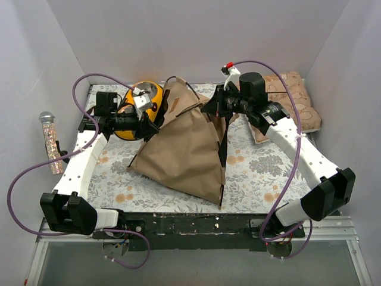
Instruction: Set up the pet tent
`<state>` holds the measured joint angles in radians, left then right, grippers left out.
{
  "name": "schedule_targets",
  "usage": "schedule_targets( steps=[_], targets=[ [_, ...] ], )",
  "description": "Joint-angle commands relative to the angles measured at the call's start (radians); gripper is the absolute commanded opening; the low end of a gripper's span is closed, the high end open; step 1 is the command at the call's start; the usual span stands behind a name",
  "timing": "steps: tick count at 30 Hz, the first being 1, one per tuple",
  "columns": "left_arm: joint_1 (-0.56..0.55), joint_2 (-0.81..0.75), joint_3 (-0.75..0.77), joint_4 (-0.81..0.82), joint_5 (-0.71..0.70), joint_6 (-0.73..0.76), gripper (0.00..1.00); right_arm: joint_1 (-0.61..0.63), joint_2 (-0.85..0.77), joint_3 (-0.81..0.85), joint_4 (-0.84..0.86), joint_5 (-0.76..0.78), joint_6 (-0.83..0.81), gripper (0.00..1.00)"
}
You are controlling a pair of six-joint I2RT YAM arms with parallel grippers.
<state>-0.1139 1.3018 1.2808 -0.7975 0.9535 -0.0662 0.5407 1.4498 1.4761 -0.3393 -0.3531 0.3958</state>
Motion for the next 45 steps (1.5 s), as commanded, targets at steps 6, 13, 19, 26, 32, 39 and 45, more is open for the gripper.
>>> schedule_targets(
  steps=[6, 13, 19, 26, 32, 39, 45],
  targets=[
    [0.026, -0.047, -0.073, -0.155, -0.110, 0.178, 0.00, -0.021, -0.046, 0.053, 0.034, 0.077, -0.038, 0.01],
    [0.112, -0.067, -0.124, -0.276, -0.121, 0.339, 0.00, -0.097, -0.039, 0.111, 0.017, 0.083, -0.046, 0.01],
    [0.112, -0.046, -0.089, -0.275, -0.098, 0.348, 0.00, -0.101, -0.052, 0.083, 0.028, 0.014, -0.058, 0.01],
    [0.112, -0.022, -0.055, -0.269, -0.071, 0.341, 0.00, -0.076, -0.071, -0.005, 0.043, -0.098, -0.086, 0.41],
    [0.112, -0.024, -0.054, -0.273, -0.068, 0.338, 0.00, -0.035, -0.065, -0.034, 0.049, -0.113, -0.094, 0.52],
    [0.111, -0.032, -0.064, -0.276, -0.087, 0.338, 0.00, 0.010, -0.025, -0.008, 0.016, -0.132, -0.107, 0.61],
    [0.109, -0.033, -0.074, -0.281, -0.099, 0.344, 0.00, 0.027, -0.012, -0.010, 0.025, -0.187, -0.098, 0.61]
  ],
)
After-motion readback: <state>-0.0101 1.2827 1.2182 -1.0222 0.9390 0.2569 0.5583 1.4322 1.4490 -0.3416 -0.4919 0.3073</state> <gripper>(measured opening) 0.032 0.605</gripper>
